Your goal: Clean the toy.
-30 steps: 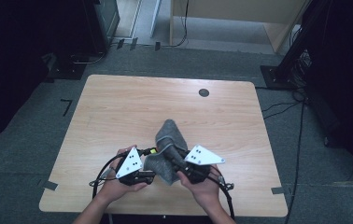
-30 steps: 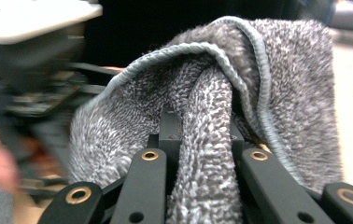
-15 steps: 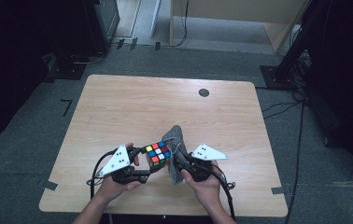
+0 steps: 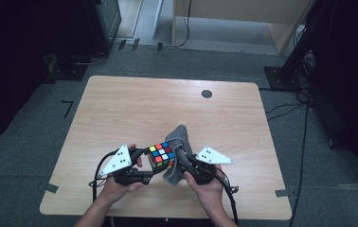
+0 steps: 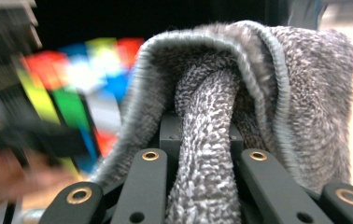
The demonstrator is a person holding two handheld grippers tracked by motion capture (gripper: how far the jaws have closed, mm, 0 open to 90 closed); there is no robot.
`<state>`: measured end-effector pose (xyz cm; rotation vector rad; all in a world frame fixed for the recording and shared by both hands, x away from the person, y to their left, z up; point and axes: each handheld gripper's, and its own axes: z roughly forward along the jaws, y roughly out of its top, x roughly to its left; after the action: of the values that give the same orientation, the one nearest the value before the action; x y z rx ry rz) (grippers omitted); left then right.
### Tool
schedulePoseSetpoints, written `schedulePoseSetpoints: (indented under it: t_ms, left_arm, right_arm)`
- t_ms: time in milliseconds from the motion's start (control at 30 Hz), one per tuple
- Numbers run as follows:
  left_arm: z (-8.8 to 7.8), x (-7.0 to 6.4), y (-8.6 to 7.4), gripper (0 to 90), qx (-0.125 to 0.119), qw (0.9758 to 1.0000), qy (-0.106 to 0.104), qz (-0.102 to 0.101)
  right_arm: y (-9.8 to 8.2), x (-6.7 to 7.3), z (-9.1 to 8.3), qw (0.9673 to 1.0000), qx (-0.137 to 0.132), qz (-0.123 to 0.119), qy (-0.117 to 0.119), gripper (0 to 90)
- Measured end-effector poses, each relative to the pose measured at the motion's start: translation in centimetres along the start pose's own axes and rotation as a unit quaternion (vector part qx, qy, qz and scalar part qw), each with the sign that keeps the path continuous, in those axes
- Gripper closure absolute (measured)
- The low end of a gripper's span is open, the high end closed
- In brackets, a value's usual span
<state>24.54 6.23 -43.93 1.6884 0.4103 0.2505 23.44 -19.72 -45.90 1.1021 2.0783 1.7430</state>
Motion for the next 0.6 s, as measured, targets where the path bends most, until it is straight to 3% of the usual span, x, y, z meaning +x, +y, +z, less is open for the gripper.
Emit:
schedulePoseSetpoints:
  t_ms: [33,67,133,233,267,333,400,467,500,567,600]
  left_arm:
    - [-0.1,0.0,0.1,34.4,0.001,1.0000,0.002,0.003]
    - [-0.1,0.1,0.0,34.4,0.004,1.0000,0.005,0.006]
    - [0.0,0.2,-0.4,34.5,0.014,0.9998,0.010,0.007]
    - [0.5,0.2,-0.7,34.5,0.018,0.9998,0.005,-0.002]
    - [0.5,0.1,-0.7,34.5,0.017,0.9999,0.002,-0.001]
    - [0.4,0.0,-0.6,34.4,0.012,0.9999,0.001,-0.004]
    - [0.1,0.2,-0.3,34.5,0.002,0.9999,0.004,-0.010]
    - [-0.1,0.2,0.0,34.5,-0.004,0.9999,0.009,-0.007]
    - [-0.2,0.3,0.0,34.5,-0.005,0.9999,0.013,-0.005]
    - [-0.1,0.4,-0.2,34.5,0.000,0.9998,0.016,-0.007]
    - [-0.1,0.4,-0.2,34.5,0.000,0.9998,0.016,-0.007]
  right_arm:
    - [-0.3,-0.1,0.3,0.9996,0.023,-0.007,-0.012,78.8]
    - [-0.1,-0.3,0.1,0.9997,0.016,-0.005,-0.016,78.8]
    - [0.9,-0.6,-0.9,0.9995,-0.026,0.011,-0.014,78.8]
    - [2.1,-0.2,-2.2,0.9969,-0.077,0.009,-0.007,78.8]
    - [2.2,0.1,-2.1,0.9969,-0.078,0.003,0.000,78.8]
    - [1.6,0.5,-1.5,0.9978,-0.065,0.000,-0.012,79.4]
    - [0.6,0.1,-0.7,0.9994,-0.030,0.015,0.001,79.3]
    - [0.0,0.1,-0.1,0.9999,0.007,0.009,-0.003,79.3]
    - [0.2,0.0,-0.2,1.0000,0.004,0.007,-0.003,79.3]
    - [1.1,-0.1,-1.0,0.9995,-0.030,0.014,-0.004,79.2]
    - [1.1,-0.1,-1.0,0.9995,-0.030,0.014,-0.004,79.2]
